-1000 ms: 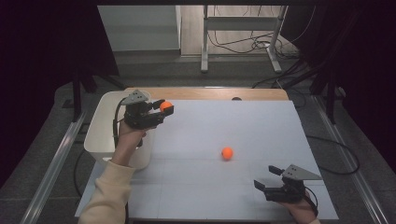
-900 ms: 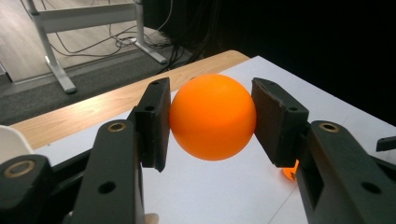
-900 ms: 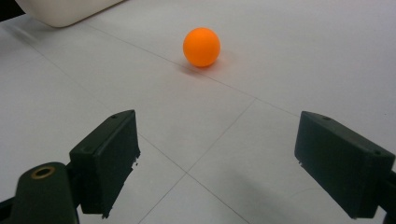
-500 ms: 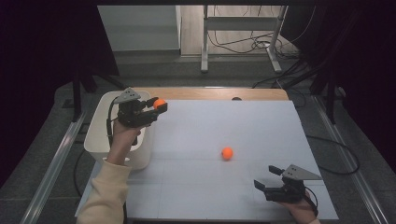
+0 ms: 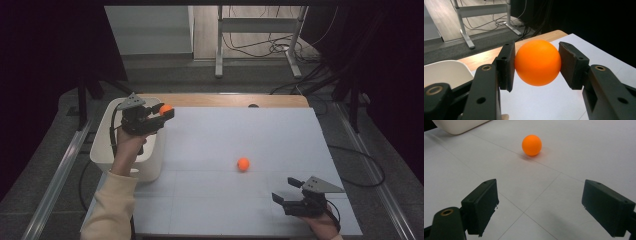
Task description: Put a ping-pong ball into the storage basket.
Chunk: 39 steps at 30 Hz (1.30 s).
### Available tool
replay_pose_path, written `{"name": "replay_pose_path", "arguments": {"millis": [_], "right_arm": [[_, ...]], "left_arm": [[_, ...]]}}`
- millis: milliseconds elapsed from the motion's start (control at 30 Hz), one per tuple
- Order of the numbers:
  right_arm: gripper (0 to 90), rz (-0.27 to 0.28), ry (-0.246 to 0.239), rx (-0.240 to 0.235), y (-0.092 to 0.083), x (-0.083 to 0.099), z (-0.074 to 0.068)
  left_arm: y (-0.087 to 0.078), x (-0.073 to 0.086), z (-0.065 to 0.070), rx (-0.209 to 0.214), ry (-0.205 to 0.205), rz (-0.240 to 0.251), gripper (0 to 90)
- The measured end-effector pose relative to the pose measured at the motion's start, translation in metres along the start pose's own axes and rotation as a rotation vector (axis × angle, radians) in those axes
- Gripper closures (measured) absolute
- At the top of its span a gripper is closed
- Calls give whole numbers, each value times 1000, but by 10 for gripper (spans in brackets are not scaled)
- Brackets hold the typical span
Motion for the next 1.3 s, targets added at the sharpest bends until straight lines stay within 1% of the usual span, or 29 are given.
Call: {"name": "replay_pose_path", "arguments": {"millis": [367, 400, 633, 1200, 1300], "right_arm": [[143, -1, -1, 0, 0, 0, 0], [144, -1, -1, 0, 0, 0, 0], [144, -1, 0, 0, 0, 0, 0], [144, -4, -3, 3, 0, 0, 0], [144, -4, -3, 4, 0, 0, 0]], "left_arm": [[-4, 2, -14, -35, -22, 3, 496], [-5, 2, -17, -41, -30, 5, 496], [-9, 4, -27, -56, -51, 8, 496], [-12, 9, -44, -93, -78, -6, 496], [-12, 10, -45, -94, -80, -7, 496]]}}
Point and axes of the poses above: each handheld gripper's, and its own axes: y roughly forward along the jaws, x roughly out of its underside, z roughly to its right, the point moved 6 cm from there along y, roughly forward along the jaws, and after that the axes turned 4 degrees about -x, right-handed, at the moved point
